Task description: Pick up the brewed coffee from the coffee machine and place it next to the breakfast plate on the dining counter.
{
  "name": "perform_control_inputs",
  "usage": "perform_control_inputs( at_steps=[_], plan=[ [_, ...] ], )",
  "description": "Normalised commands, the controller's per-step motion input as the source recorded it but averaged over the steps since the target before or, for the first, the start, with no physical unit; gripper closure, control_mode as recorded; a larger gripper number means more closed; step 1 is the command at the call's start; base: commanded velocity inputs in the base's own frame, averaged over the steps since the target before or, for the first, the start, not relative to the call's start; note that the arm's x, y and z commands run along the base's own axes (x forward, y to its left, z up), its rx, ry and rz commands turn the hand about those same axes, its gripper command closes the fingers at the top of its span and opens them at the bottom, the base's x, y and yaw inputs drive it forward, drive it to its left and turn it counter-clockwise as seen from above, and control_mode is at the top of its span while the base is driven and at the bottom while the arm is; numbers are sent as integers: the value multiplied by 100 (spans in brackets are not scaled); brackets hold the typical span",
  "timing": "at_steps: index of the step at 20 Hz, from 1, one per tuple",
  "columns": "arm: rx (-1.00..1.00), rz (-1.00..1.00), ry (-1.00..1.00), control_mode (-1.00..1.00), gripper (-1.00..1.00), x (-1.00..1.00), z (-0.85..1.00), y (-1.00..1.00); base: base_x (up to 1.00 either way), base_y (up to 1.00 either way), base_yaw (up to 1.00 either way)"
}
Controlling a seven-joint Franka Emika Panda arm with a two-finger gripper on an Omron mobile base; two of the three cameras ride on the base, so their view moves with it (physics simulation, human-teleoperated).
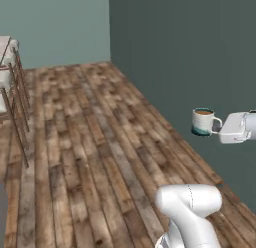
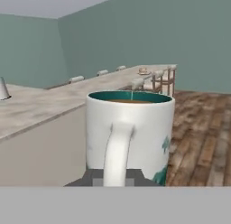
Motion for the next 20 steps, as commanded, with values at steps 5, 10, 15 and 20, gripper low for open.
perform_control_inputs(
  at_steps=[5,10,15,20],
  plan=[
    [0,0,0,100,100,0,0,0,100,-1,49],
    [0,0,0,100,100,0,0,0,100,-17,48],
    [0,0,0,100,100,0,0,0,100,-20,49],
    [0,0,0,100,100,0,0,0,100,-42,45]
  ],
)
